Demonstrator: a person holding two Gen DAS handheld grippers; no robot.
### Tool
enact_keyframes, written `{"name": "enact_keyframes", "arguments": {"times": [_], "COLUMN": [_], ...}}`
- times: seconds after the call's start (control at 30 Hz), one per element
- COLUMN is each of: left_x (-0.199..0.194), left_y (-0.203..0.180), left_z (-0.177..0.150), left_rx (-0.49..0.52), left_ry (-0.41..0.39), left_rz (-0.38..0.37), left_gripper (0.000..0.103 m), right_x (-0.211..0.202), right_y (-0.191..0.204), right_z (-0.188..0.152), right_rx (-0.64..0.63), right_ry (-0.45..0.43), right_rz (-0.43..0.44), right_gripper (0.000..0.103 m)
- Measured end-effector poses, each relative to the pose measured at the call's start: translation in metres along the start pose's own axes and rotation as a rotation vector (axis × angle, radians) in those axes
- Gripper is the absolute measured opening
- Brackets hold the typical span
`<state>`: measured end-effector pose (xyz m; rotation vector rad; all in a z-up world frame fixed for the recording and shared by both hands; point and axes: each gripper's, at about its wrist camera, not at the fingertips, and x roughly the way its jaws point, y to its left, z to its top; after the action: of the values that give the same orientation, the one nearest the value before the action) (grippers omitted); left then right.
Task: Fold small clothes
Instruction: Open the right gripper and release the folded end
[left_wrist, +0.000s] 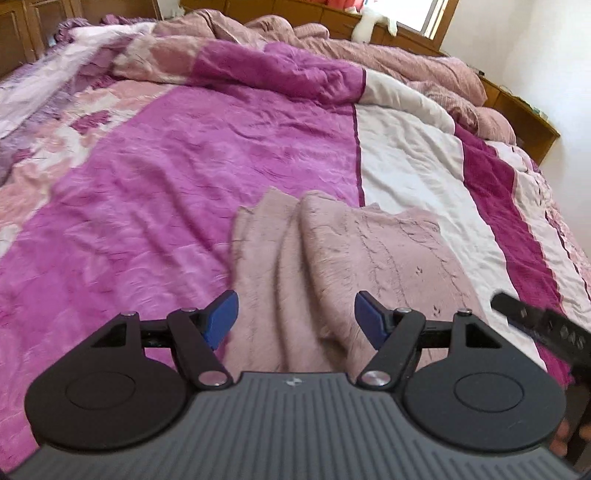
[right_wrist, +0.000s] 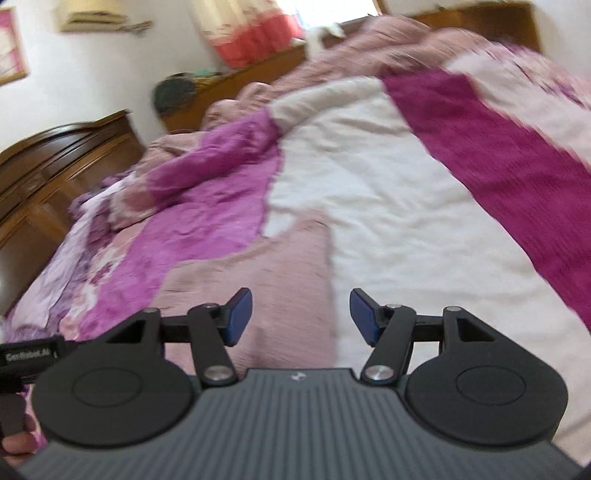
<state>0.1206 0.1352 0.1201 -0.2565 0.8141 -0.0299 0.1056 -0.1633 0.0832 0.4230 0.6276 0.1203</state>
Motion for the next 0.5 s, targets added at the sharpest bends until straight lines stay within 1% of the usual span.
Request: {"name": "enact_keyframes", "arguments": {"times": [0.07,0.17,0.23,0.3,0.4,0.47,0.5], "left_x": [0.015,0.034,0.047,0.059,0.07,0.073,0.074], "left_y": [-0.006,-0.011,-0.01,-0.006,-0.005,-0.007,-0.009], "left_z": [0.005,0.01,0.013,0.013,0.01,0.008,0.006], "left_rx": [0.021,0.054,0.04,0.002,-0.014,-0.002,0.01], "left_ry": [0.006,0.011,0.035,0.054,0.053,0.033,0.03], "left_rz": [0.004,-0.005,-0.041,-0.074,-0.088,-0.109,-0.122], "left_gripper": [0.076,0.076,0.076,0.076,0.075,0.069,0.059], "right_x": [0.002,0.006,0.007,0.008,0.009,0.01,0.011], "right_y": [-0.009,-0.016,-0.019,-0.021,-0.021,-0.022,-0.022], "right_z": [-0.004,-0.01,-0.013,-0.014,-0.014,-0.015,-0.016], "right_rx": [0.038,0.049,0.059,0.069,0.061,0.058,0.06], "right_ry": [0.004,0.016,0.013,0.012,0.008,0.004,0.004], "right_rz": [-0.007,-0.017,-0.017,-0.009,-0.006,-0.006,-0.005], "right_gripper": [0.062,0.062,0.062,0.062,0.062,0.062,0.062]}}
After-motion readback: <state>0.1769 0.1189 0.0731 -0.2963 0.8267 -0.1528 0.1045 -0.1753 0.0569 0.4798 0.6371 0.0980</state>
